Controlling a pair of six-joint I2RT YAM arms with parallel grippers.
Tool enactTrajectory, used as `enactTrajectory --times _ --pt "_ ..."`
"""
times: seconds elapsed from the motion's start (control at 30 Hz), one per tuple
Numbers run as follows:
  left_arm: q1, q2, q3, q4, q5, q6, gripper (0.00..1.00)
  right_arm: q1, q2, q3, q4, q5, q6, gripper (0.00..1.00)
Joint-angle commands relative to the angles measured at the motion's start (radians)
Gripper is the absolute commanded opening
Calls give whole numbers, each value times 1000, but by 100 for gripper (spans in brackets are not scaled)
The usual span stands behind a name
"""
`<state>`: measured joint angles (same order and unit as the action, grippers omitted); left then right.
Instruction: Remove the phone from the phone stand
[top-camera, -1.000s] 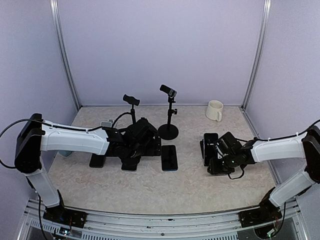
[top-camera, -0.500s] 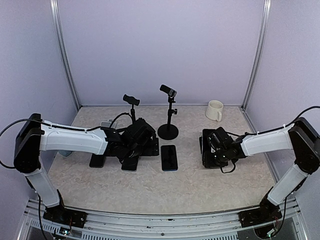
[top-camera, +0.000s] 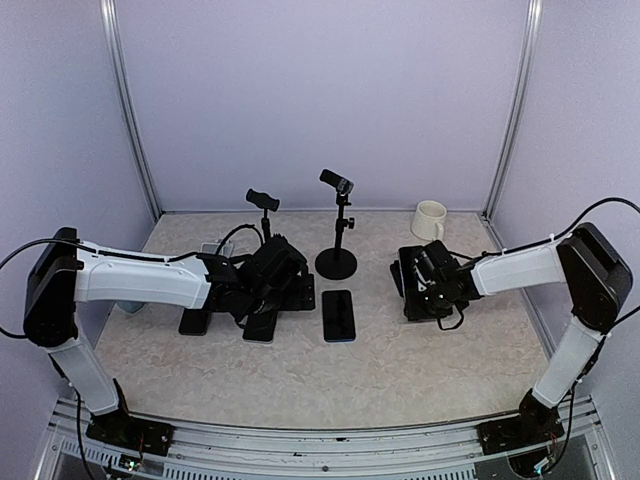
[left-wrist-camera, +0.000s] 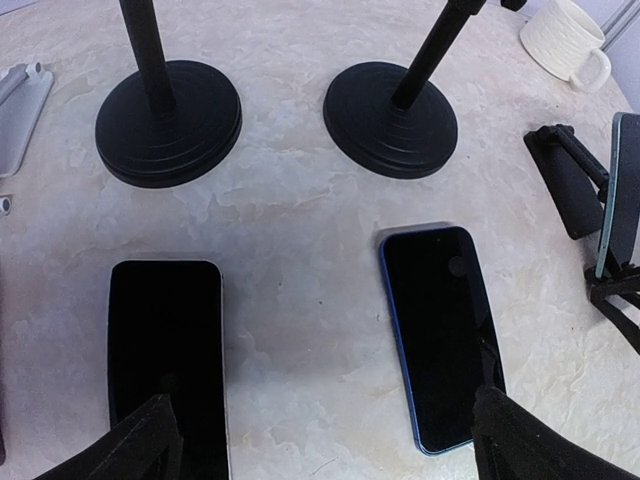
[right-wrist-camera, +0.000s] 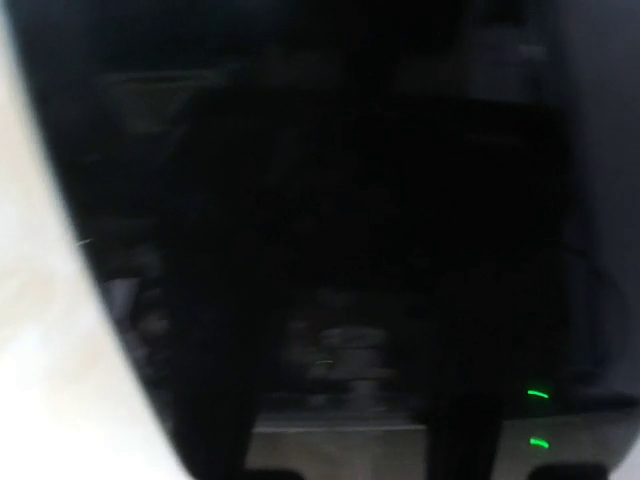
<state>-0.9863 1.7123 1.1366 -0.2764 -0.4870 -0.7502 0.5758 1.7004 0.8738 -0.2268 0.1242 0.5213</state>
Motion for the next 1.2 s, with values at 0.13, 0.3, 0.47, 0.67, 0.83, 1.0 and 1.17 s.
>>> enactTrajectory --times 0.13,0.3,0.47,0.67,0.83,1.0,1.17 --pt "12 -16 1 12 -8 20 99 -56 84 94 16 -45 -120 47" --pt "14 -19 0 9 -10 17 99 -57 142 162 19 -52 -126 46" --pt "18 -19 1 5 -11 17 99 -56 177 218 22 -98 -120 45" --pt "20 -20 6 6 -12 21 99 -57 195 250 28 -117 -128 46" --pt "20 -21 10 11 -2 27 99 -50 171 262 18 -130 -129 52" --pt "20 -56 -21 55 17 44 99 -50 49 211 -10 -95 -126 77" --pt "20 -106 -66 125 38 78 99 -57 -50 177 -52 -52 -126 100"
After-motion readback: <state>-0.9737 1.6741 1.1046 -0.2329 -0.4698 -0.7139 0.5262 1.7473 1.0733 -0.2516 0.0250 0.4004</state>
